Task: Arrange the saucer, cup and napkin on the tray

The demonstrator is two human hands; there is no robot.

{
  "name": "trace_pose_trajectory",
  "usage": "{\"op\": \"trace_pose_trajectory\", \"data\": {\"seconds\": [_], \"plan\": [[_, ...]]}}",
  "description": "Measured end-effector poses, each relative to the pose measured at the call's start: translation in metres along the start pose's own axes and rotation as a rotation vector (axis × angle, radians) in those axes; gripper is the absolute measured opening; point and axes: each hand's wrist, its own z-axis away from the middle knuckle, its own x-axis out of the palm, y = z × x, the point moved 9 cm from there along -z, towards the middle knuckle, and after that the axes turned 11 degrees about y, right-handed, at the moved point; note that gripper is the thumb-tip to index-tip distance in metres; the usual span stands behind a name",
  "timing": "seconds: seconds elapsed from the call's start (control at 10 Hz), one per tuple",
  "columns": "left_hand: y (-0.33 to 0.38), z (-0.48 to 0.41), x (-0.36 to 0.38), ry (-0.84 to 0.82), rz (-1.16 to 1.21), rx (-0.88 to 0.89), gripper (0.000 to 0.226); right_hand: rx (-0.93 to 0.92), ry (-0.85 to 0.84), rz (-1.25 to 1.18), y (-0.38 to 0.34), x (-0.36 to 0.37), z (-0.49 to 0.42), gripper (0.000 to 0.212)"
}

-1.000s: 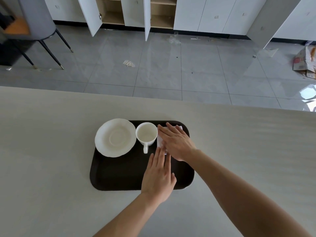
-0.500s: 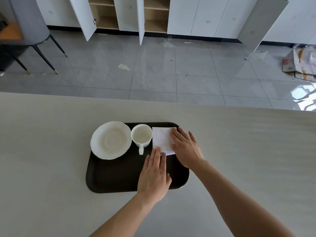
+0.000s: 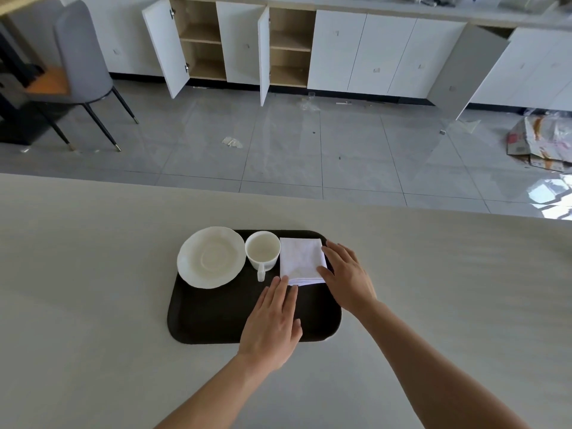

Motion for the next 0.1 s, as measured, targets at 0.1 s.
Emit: {"op": "trace_pose_trajectory", "data": {"seconds": [0.1], "plan": [[0.0027, 0.0152, -0.0149, 0.025, 0.025, 0.000, 0.066, 0.022, -0.001, -0.024, -0.0044, -0.0083, 0.0100, 0.050]]}}
